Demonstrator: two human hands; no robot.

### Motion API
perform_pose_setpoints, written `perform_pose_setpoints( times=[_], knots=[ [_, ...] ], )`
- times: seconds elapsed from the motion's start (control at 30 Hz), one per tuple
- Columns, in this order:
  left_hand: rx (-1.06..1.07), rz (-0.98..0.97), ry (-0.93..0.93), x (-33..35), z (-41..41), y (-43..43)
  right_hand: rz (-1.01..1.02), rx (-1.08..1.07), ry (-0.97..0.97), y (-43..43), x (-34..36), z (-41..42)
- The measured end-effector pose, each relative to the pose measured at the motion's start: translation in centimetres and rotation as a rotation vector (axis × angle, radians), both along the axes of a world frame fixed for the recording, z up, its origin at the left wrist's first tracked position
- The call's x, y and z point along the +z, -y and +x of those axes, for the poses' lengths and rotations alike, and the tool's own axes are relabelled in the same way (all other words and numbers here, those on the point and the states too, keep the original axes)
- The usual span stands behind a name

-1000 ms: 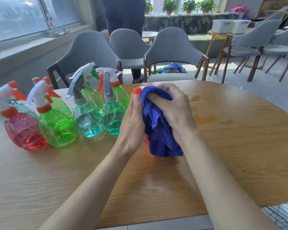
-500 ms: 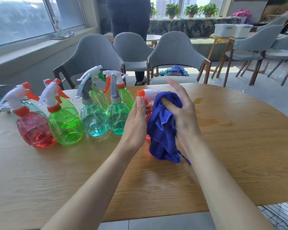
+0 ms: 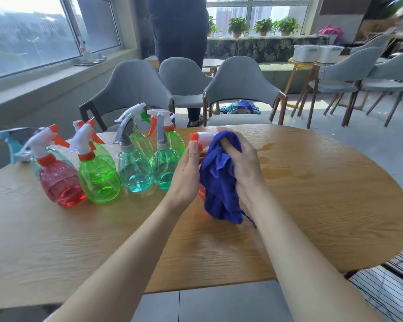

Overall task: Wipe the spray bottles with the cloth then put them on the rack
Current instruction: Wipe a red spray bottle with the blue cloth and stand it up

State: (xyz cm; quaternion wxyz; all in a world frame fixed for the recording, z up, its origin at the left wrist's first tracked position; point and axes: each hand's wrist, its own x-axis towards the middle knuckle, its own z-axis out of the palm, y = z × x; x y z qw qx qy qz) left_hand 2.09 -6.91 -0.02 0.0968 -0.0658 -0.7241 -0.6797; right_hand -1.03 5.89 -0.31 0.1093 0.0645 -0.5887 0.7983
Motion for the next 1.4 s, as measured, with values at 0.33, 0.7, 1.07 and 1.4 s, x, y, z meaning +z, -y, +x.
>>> perform_pose_setpoints(
  times=[0.33,0.7,1.07,1.4],
  knots=[
    [-0.028,0.072,0.029,-0.1,0.2,0.0,0.206,-0.022,0.054,-1.0,-0.4,2.1],
    [-0.003,-0.051,0.018,-0.2,0.3,0.5,0.105,-0.132,0.092,0.5,0.8,0.9],
    [-0.022,0.01,0.038,-1.1,-0.4,0.6,0.206,-0.291,0.002,0.0,1.1,2.6],
    [-0.019,-0.127,-0.071,-1.5,-0.8,1.4,1.013,-0.409,-0.469,4.2,5.3,2.4]
  ],
)
